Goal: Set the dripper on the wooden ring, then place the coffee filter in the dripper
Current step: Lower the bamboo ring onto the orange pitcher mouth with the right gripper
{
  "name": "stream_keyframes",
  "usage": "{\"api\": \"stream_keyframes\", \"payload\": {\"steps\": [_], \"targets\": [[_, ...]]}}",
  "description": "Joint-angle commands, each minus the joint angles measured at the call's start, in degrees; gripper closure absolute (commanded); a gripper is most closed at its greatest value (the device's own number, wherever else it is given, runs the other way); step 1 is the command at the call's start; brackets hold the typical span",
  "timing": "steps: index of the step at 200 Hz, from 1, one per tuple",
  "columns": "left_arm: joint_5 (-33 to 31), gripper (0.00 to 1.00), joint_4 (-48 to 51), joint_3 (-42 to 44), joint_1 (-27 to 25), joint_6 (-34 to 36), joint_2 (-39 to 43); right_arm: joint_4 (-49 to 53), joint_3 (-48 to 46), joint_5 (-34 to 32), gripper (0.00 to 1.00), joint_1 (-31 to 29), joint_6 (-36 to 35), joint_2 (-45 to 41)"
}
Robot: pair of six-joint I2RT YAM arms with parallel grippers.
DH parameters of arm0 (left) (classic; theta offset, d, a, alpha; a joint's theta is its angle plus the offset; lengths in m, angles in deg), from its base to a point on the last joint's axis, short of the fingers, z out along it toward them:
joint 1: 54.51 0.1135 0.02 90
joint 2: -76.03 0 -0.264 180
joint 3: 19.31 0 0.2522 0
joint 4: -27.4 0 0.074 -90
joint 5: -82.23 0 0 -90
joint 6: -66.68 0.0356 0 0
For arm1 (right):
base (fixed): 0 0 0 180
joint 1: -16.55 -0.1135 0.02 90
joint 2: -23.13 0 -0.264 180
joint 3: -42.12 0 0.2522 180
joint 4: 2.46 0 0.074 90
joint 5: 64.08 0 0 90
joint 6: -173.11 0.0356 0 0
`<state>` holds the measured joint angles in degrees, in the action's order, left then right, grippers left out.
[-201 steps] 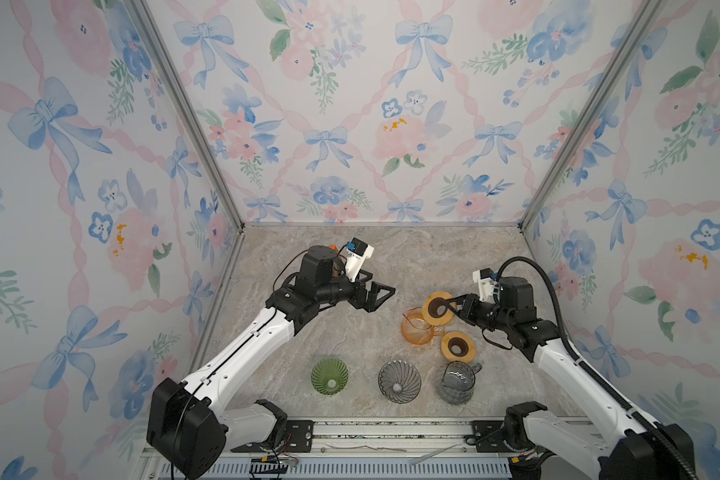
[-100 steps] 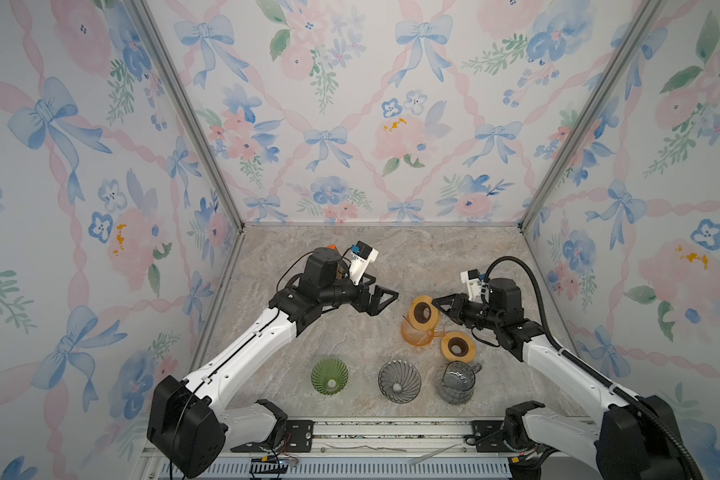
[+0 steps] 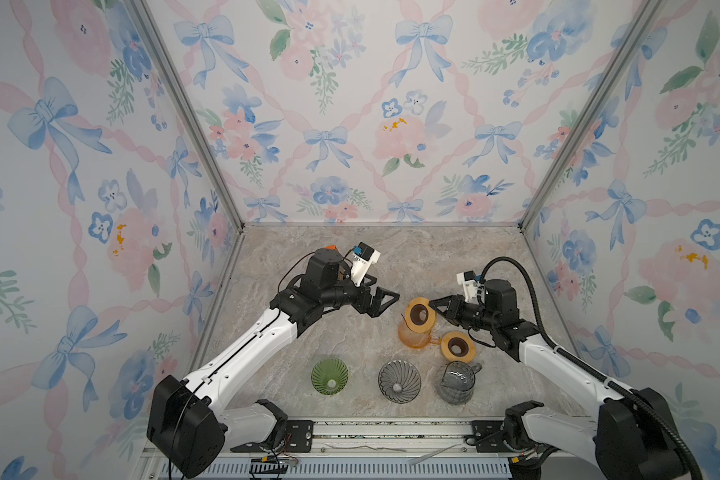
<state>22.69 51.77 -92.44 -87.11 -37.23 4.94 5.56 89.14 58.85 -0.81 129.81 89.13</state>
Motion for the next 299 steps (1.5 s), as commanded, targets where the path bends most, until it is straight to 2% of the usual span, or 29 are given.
{"api": "stream_keyframes", "payload": {"steps": [1,115,299], "targets": [[-0.5,0.02,1.1,0.0,-0.3,1.3,0.7,4.5,-0.3,-1.5,0.78,-0.3,-2.7,-1.9],[-2.3,0.02,1.9,-0.2,-2.1,1.4,0.3,-0.1,-4.8,-1.3,0.78,1.5,-1.6,-2.0],[-3.2,0.02,3.5,-1.3,-3.3,1.2,-1.5,4.1,-4.9,-2.4,0.76,0.5,-6.4,-0.3]]}}
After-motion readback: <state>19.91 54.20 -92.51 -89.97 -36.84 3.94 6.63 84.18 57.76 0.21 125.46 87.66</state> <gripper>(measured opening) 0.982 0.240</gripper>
